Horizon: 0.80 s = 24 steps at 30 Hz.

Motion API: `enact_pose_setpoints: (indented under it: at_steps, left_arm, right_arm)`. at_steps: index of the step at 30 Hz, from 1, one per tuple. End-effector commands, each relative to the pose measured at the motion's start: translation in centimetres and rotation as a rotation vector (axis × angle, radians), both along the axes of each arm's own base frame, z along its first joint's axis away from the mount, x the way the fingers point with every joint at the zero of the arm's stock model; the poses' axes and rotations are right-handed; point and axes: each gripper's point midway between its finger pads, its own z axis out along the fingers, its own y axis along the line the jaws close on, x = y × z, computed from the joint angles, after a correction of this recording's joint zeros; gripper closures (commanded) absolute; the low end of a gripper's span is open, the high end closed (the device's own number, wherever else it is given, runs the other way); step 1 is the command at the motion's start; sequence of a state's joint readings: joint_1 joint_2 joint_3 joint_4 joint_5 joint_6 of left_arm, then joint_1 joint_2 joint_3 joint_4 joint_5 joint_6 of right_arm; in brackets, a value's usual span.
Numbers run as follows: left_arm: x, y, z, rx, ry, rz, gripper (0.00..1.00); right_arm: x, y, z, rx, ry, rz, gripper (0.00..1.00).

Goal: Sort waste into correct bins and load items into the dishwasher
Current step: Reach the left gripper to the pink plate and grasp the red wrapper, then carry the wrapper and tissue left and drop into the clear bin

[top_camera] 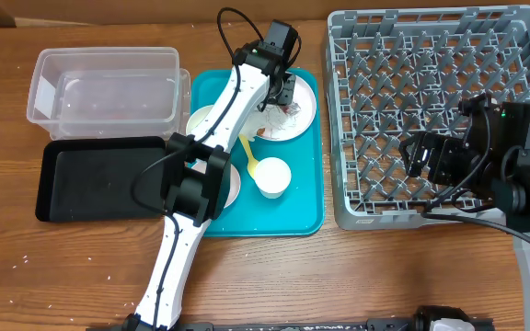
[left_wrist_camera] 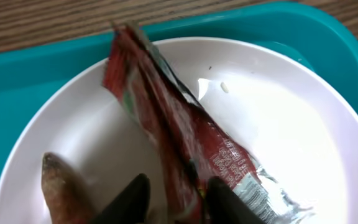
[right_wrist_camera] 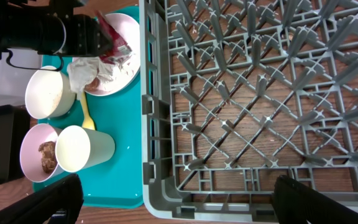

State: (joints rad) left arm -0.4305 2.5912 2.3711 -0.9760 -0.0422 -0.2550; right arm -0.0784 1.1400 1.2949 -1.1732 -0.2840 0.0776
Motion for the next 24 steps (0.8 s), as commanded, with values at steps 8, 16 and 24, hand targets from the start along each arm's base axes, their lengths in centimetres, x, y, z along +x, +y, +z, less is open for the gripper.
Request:
enact_pose_setpoints:
  at_steps: [8, 16, 24]
  left_arm:
    - [0.4, 0.1, 0.6, 0.001, -0.013, 0.005, 0.96]
    - [1.7, 0.6, 10.9, -0.146, -0.106, 0.078, 0.96]
    - [0.7, 5.3, 21.0, -0.237, -0.214, 0.13, 0.96]
  right_arm:
    - [-0.2, 0.1, 0.6, 0.004, -0.005, 0.002, 0.0]
    - [-0.2, 0.1, 0.6, 0.004, -0.005, 0.002, 0.0]
    - [-0.2, 0.1, 0.6, 0.004, -0.005, 0.002, 0.0]
